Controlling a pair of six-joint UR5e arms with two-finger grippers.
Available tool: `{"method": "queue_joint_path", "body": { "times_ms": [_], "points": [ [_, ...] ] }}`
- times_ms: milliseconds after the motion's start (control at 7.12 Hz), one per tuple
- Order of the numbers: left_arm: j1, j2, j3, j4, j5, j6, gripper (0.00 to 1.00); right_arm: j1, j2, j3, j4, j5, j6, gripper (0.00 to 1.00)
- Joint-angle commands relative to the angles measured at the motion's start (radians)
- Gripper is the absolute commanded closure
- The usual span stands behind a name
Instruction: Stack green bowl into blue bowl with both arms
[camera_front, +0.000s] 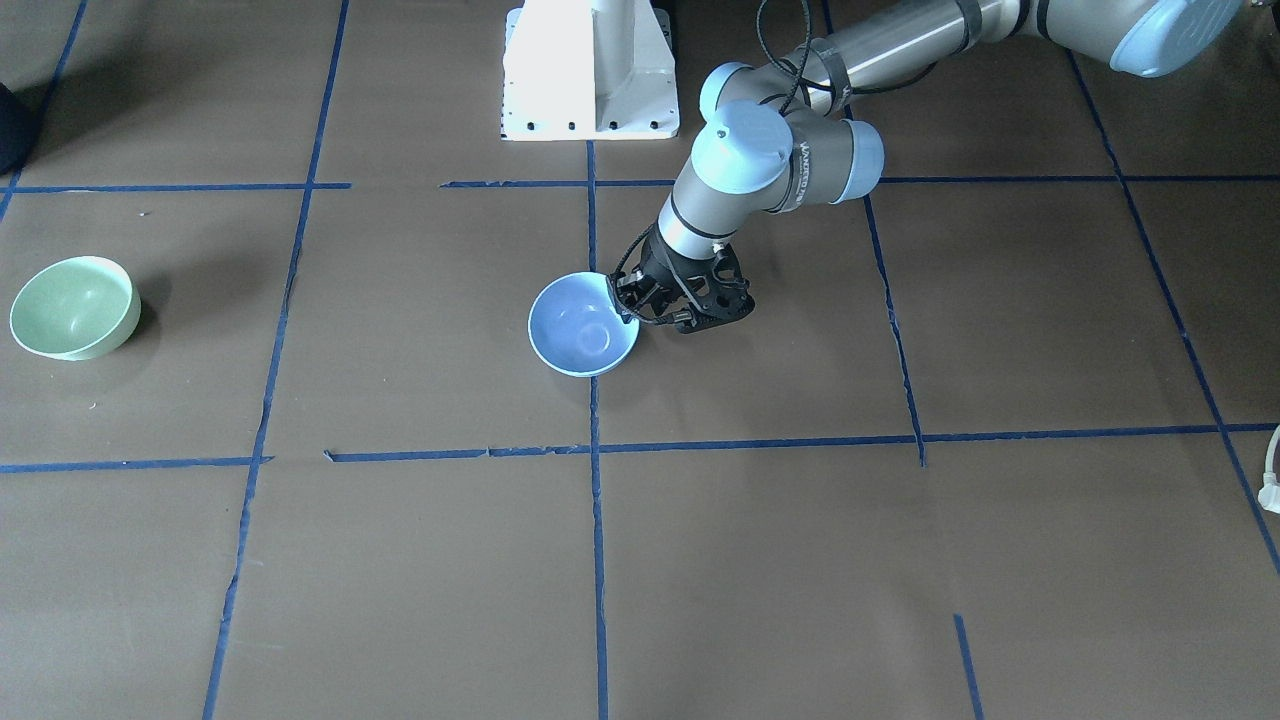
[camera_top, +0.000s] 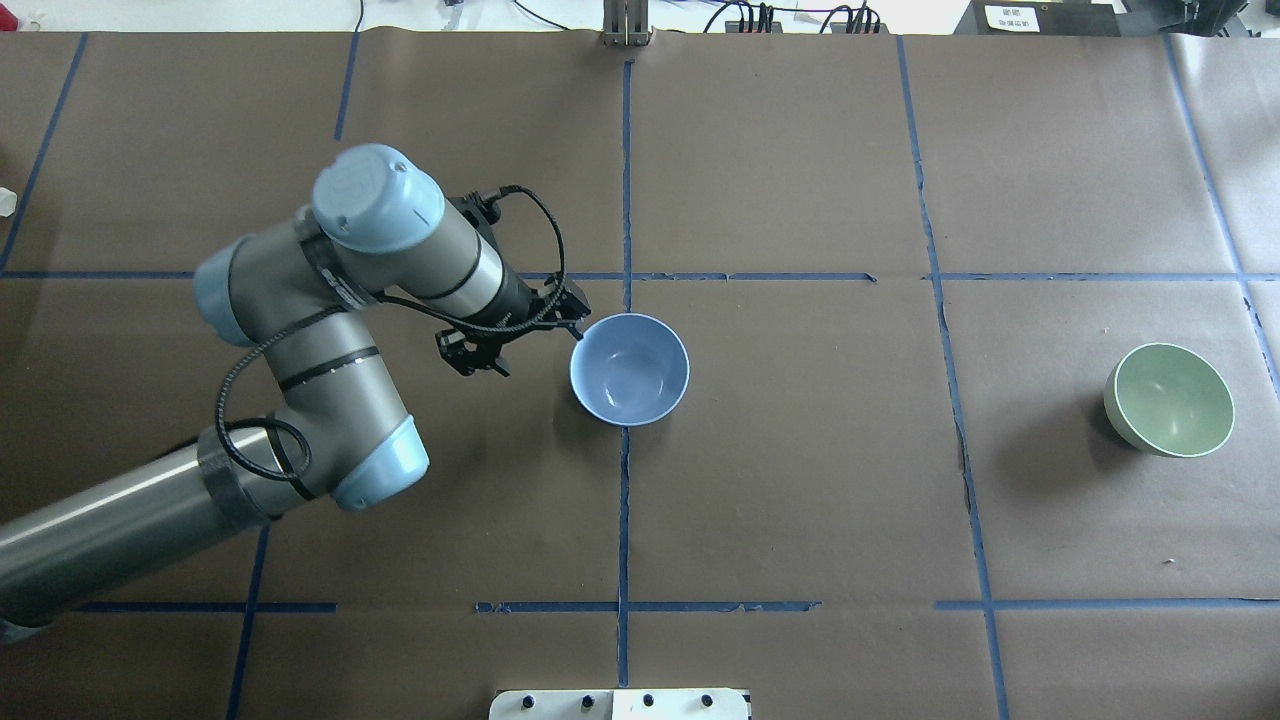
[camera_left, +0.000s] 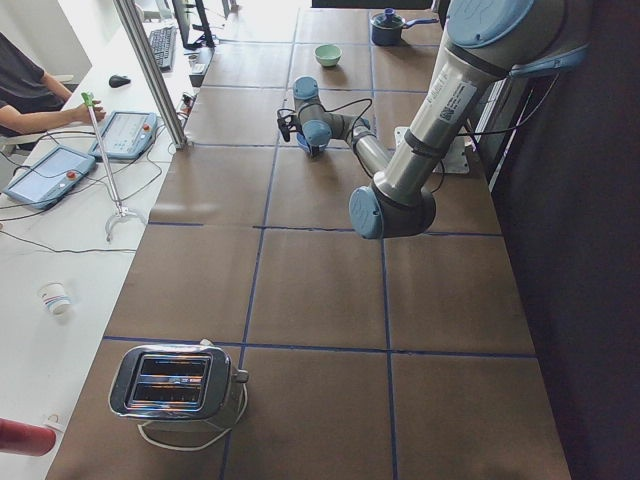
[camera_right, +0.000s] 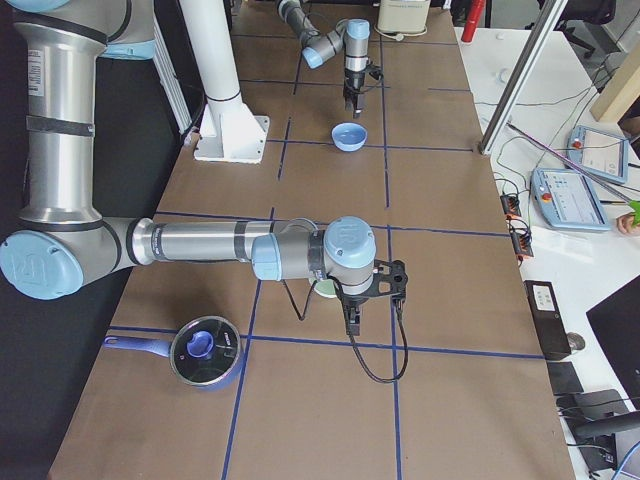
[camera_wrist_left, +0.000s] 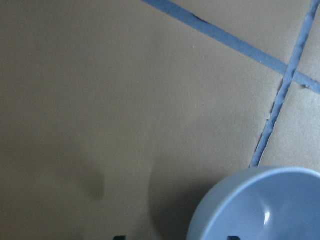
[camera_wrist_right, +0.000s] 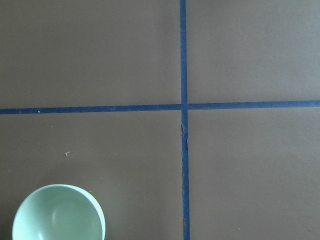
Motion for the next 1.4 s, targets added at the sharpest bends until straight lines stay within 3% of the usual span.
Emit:
{"method": "queue_joint_path", "body": {
  "times_ms": [0, 421, 562, 843, 983, 1264],
  "points": [
    [-0.165, 0.023, -0.091, 0.116, -0.208, 0.052, 0.0, -0.062, -0.011, -0.008, 0.08, 0.0, 0.095, 0.0],
    [-0.216, 0.091, -0.252, 0.332, -0.205, 0.252, 0.0, -0.212, -0.109, -0.035, 0.417, -0.007, 0.387, 0.0],
    [-0.239, 0.113, -0.286, 0.387, -0.201, 0.323, 0.0, -0.231, -0.12, -0.101, 0.533, -0.009, 0.42, 0.0],
    [-0.25, 0.149, -0.306, 0.389, -0.198, 0.356, 0.0, -0.357, -0.122, -0.169, 0.756, -0.035, 0.629, 0.0],
    [-0.25, 0.149, -0.303, 0.389, -0.195, 0.358, 0.0, -0.384, -0.119, -0.228, 0.836, -0.064, 0.644, 0.0],
    [-0.244, 0.152, -0.306, 0.389, -0.172, 0.358, 0.0, -0.432, -0.107, -0.235, 0.841, -0.081, 0.69, 0.0]
  ]
}}
